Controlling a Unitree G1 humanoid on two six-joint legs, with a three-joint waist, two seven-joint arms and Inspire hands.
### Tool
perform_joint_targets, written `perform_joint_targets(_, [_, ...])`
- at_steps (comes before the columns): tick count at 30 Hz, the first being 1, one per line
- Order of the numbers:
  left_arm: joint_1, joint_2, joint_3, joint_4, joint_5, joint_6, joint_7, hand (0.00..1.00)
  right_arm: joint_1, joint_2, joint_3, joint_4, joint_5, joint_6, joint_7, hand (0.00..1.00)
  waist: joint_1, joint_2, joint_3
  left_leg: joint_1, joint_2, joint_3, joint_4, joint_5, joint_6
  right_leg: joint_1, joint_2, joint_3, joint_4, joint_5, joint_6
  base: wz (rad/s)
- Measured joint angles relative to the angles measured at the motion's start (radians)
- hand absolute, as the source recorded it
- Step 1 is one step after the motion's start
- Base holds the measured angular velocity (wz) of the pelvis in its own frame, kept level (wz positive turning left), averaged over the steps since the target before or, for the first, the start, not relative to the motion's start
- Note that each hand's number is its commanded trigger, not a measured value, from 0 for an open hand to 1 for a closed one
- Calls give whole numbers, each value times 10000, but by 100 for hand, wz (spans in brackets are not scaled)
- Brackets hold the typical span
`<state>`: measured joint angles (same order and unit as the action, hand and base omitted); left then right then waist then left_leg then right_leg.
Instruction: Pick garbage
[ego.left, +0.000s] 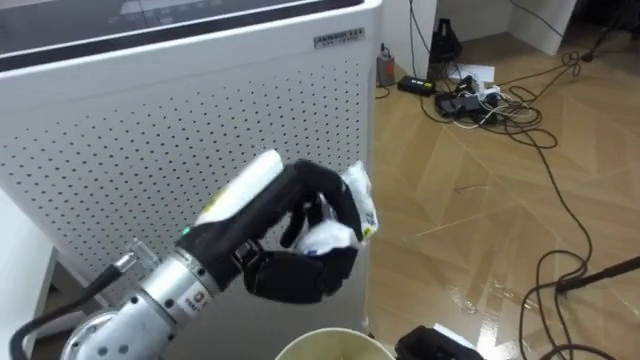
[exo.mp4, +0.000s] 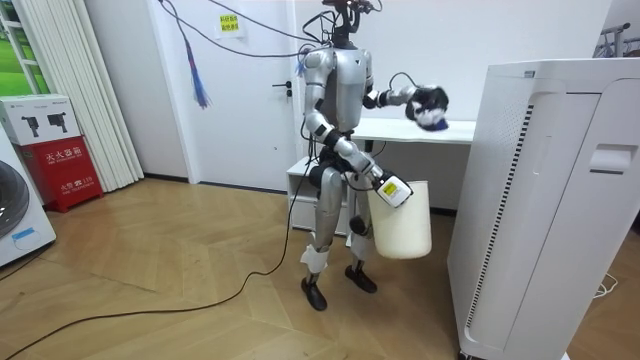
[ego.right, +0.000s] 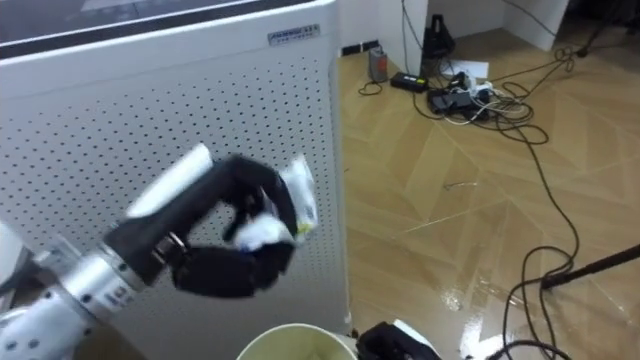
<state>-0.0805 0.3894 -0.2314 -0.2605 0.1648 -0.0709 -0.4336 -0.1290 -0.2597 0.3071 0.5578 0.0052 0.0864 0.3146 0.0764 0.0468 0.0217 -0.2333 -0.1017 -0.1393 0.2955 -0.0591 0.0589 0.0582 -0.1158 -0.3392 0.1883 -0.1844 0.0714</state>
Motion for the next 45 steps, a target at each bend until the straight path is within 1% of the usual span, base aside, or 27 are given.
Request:
perform_joint_targets(1, [3, -54, -111, 280, -38, 16, -145, 100, -114, 21, 59, 115, 42, 0, -1, 100, 19, -23, 14, -24, 2, 1, -20, 21, -4, -36, 1, -7, 8, 3, -7, 6])
perform_joint_targets(3, [50, -291, -478, 1129, -80, 304, -573, 100, -466, 89, 256, 407, 73, -1, 55, 100, 57, -77, 36, -157, 4, -3, -25, 53, -9, -147, -2, -55, -2, 4, -16, 0])
perform_joint_targets(4, [64, -351, -526, 1279, -81, 333, -668, 100, -531, 119, 258, 461, 68, -1, 68, 100, 67, -92, 32, -225, 10, -1, -12, 53, -9, -231, -2, -49, 11, 4, -17, 0])
perform_joint_targets(6, [103, -585, -564, 1822, -85, 420, -1083, 100, -725, 186, 252, 699, 75, -7, 37, 100, 87, -151, 38, -458, 25, -2, 47, 73, -4, -471, -28, -63, 56, 10, -26, 0])
perform_joint_targets(7, [123, -633, -564, 1946, -86, 465, -1211, 100, -729, 182, 250, 712, 82, -7, 26, 100, 92, -173, 26, -506, 35, 7, 47, 72, -3, -536, -46, -60, 86, 7, -23, 0])
perform_joint_targets(8, [123, -684, -572, 2161, -84, 582, -1476, 100, -764, 184, 249, 719, 107, -4, 13, 100, 97, -198, 32, -587, 41, 22, 45, 72, 0, -657, -73, -60, 162, 1, -16, -4])
perform_joint_targets(10, [126, -701, -661, 2537, -84, 683, -1768, 100, -821, 196, 255, 723, 136, -4, -3, 100, 107, -233, 39, -665, 33, 40, 41, 66, 10, -736, -89, -69, 171, 1, -16, -2])
perform_joint_targets(12, [129, -715, -819, 2947, -81, 879, -2082, 100, -844, 200, 258, 730, 250, -3, -75, 100, 65, -249, 46, -712, 24, 46, 14, 66, 18, -792, -99, -76, 163, 1, -16, 0])
perform_joint_targets(18, [224, -736, -1281, 3812, -73, 1018, -2790, 100, -861, 194, 287, 941, 311, -3, -118, 100, 78, -264, 46, -731, 32, 25, -46, 103, -15, -846, -59, -74, 165, -11, -31, 0])
perform_joint_targets(19, [274, -736, -1281, 3815, -73, 1019, -2872, 95, -879, 196, 287, 971, 314, -4, -107, 100, 78, -265, 47, -753, 30, 26, -45, 106, -19, -864, -50, -76, 165, -13, -35, 0])
perform_joint_targets(20, [349, -739, -1281, 3839, -73, 1019, -3023, 39, -891, 193, 282, 1002, 315, -4, -101, 100, 77, -264, 46, -800, 31, 30, -51, 111, -27, -914, -36, -78, 172, -20, -48, 0])
perform_joint_targets(21, [350, -765, -1272, 3995, -74, 1018, -3206, 0, -904, 192, 275, 1048, 317, -4, -101, 100, 80, -264, 46, -864, 39, 36, -36, 120, -39, -969, -25, -78, 187, -20, -64, 0])
perform_joint_targets(22, [350, -795, -1266, 4124, -67, 1021, -3272, 0, -906, 194, 275, 1079, 316, -3, -100, 100, 79, -264, 46, -876, 40, 36, -22, 122, -41, -978, -24, -83, 187, -16, -70, 0])
perform_joint_targets(24, [353, -859, -1267, 4561, 53, 1168, -3498, 0, -912, 195, 257, 1179, 323, -3, -57, 100, 52, -264, 46, -942, 32, 19, 13, 120, -39, -1005, -26, -117, 186, -16, -70, 2])
perform_joint_targets(29, [344, -864, -1237, 4750, 55, 1356, -3811, 0, -944, 194, 251, 1280, 322, 15, -42, 100, 118, -251, 47, -1098, 35, 11, 106, 104, -15, -1172, -51, -96, 299, -19, -66, 1])
perform_joint_targets(30, [344, -849, -1229, 4776, 58, 1371, -3819, 0, -947, 197, 254, 1318, 325, 15, -30, 100, 165, -242, 51, -1095, 35, -15, 106, 103, -15, -1170, -51, -92, 311, -23, -61, 0])
perform_joint_targets(35, [346, -845, -1229, 4774, 60, 1375, -3807, 0, -945, 193, 262, 1389, 327, 14, 11, 100, 179, -170, 81, -1080, 18, -75, 110, 106, -19, -1146, -18, -93, 340, -30, -68, 1])
perform_joint_targets(38, [345, -846, -1222, 4766, 118, 1374, -3799, 0, -946, 191, 263, 1402, 327, 15, 38, 100, 164, -157, 80, -1055, 17, -108, 95, 116, -35, -1122, -3, -107, 341, -40, -85, 2])
perform_joint_targets(40, [349, -854, -1199, 4766, 342, 1372, -3772, 0, -946, 193, 261, 1401, 327, 13, 32, 100, 151, -158, 79, -1048, 21, -106, 93, 120, -40, -1110, 2, -120, 349, -51, -94, 0])
perform_joint_targets(43, [378, -896, -883, 4768, 477, 1372, -3670, 0, -946, 167, 251, 1401, 380, 13, 29, 100, 153, -167, 80, -1059, 21, -101, 112, 122, -44, -1110, 1, -149, 349, -64, -99, 0])
perform_joint_targets(44, [379, -896, -739, 4754, 478, 1372, -3607, 0, -946, 130, 233, 1387, 429, 13, 34, 100, 147, -176, 73, -1087, 19, -95, 130, 121, -44, -1125, -1, -150, 348, -78, -96, 0])
perform_joint_targets(45, [380, -957, -509, 4728, 472, 1371, -3561, 0, -946, 75, 220, 1345, 430, 11, 45, 100, 142, -188, 65, -1134, 17, -96, 132, 120, -45, -1173, -5, -153, 342, -95, -95, 0])
